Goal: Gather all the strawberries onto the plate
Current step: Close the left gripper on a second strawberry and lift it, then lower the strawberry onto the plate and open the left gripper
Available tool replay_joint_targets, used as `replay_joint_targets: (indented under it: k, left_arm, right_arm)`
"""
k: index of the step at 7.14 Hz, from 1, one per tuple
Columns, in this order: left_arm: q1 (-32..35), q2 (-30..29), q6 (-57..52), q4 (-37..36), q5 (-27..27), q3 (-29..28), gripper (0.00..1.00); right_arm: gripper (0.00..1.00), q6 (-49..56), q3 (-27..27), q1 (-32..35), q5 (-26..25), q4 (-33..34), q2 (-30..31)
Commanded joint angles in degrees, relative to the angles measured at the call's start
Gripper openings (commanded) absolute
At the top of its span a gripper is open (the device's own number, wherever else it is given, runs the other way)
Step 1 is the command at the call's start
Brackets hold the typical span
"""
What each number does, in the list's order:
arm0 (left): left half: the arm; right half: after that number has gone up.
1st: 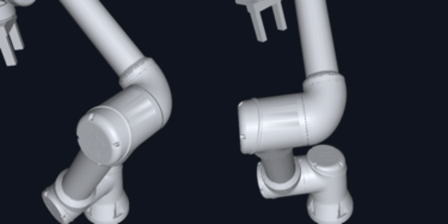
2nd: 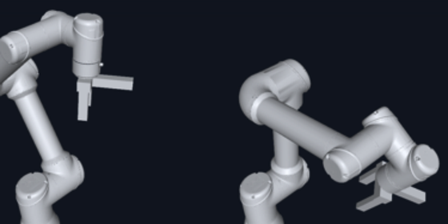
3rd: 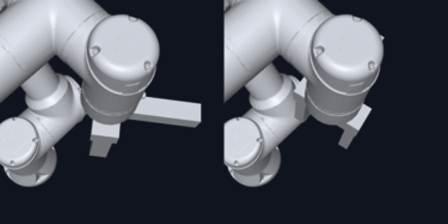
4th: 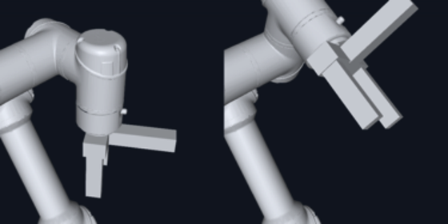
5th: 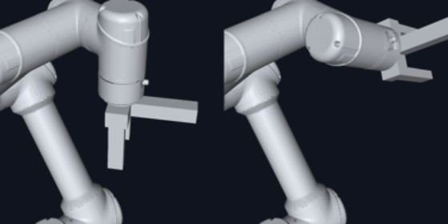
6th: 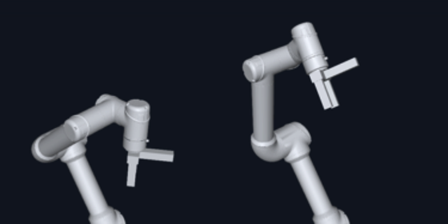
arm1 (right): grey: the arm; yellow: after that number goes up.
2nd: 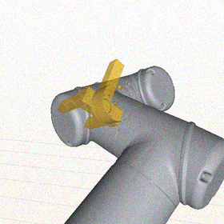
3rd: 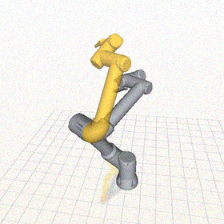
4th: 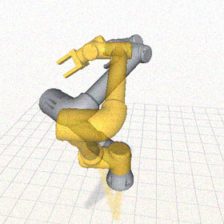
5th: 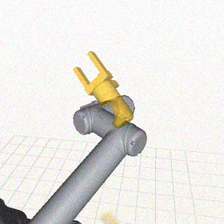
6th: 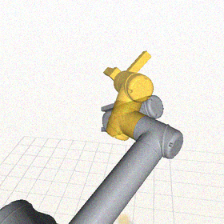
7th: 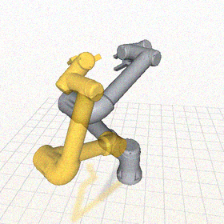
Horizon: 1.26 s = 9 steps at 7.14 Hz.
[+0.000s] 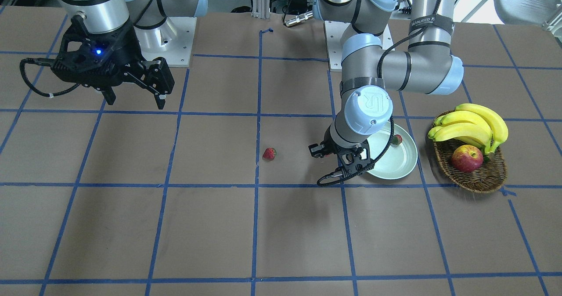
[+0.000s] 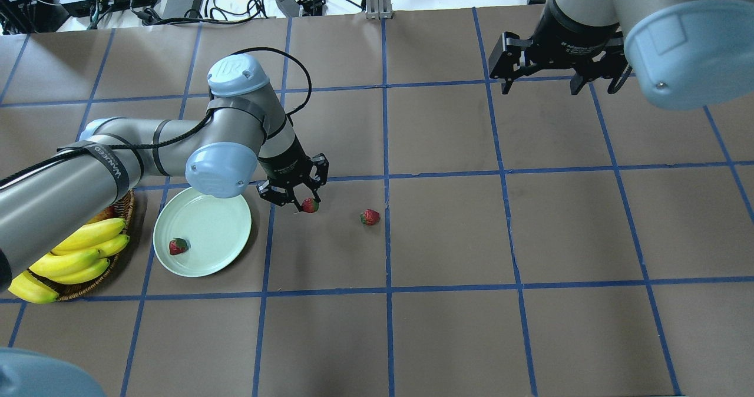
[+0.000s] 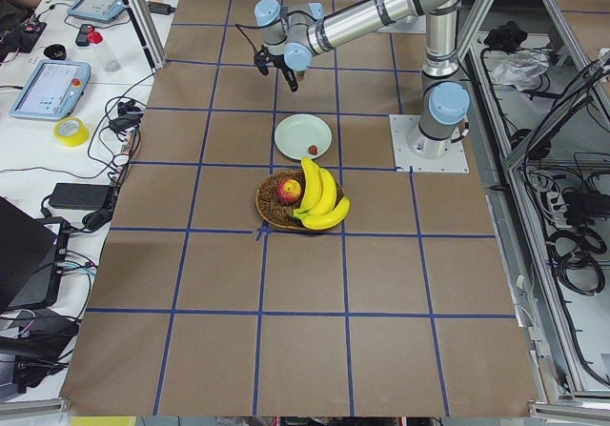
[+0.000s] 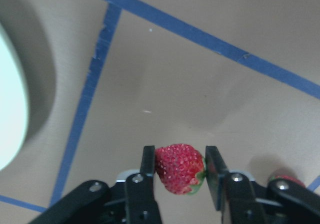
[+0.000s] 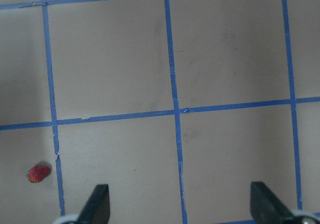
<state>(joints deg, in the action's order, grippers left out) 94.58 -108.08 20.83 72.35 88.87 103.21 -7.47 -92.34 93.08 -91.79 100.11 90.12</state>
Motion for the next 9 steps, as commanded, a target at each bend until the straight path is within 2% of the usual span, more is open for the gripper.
replay_joint_targets:
  k: [1, 3, 5, 6, 8, 9]
  left_arm:
    - [-4.55, 0.5, -12.0, 4.2, 8.12, -1.26, 0.0]
    - [-10.79, 1.02, -24.11, 4.82, 11.74, -0.47, 0.0]
    - [-14.85, 0.41, -29.85, 3.25, 14.12, 4.96, 0.0]
    - [-15.21, 0.5, -30.14, 2.72, 14.66, 5.33, 0.99]
    - [-13.99, 1.02, -30.15, 2.28, 13.97, 4.28, 1.0]
    - [-11.63, 1.98, -28.67, 2.19, 9.87, 3.06, 1.0]
  right_arm:
    - [1.0, 0.0, -0.03, -0.09, -0.14, 0.26, -0.29]
    - [1.0, 0.0, -0.03, -0.36, -0.14, 0.26, -0.47]
    - [1.0, 0.0, -0.03, -0.36, -0.14, 0.26, -0.47]
    - [1.0, 0.0, 0.05, -0.36, -0.14, 0.26, -0.47]
    - [1.0, 0.0, 0.05, -0.36, -0.14, 0.17, -0.47]
    - [1.0, 0.0, 0.05, -0.36, -0.14, 0.34, -0.47]
